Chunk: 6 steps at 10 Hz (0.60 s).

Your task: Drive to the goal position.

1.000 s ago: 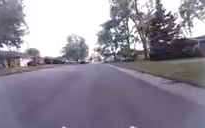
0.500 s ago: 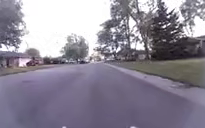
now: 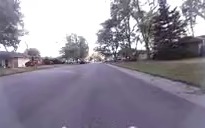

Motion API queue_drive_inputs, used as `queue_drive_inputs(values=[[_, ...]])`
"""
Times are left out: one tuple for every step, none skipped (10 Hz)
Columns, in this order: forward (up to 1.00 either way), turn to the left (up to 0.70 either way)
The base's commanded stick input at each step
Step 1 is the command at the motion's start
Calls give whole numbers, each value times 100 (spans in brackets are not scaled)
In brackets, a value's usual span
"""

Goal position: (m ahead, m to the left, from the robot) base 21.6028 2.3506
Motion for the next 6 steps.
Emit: queue_drive_inputs(values=[[100,0],[100,0],[100,0],[100,0],[100,0],[100,0]])
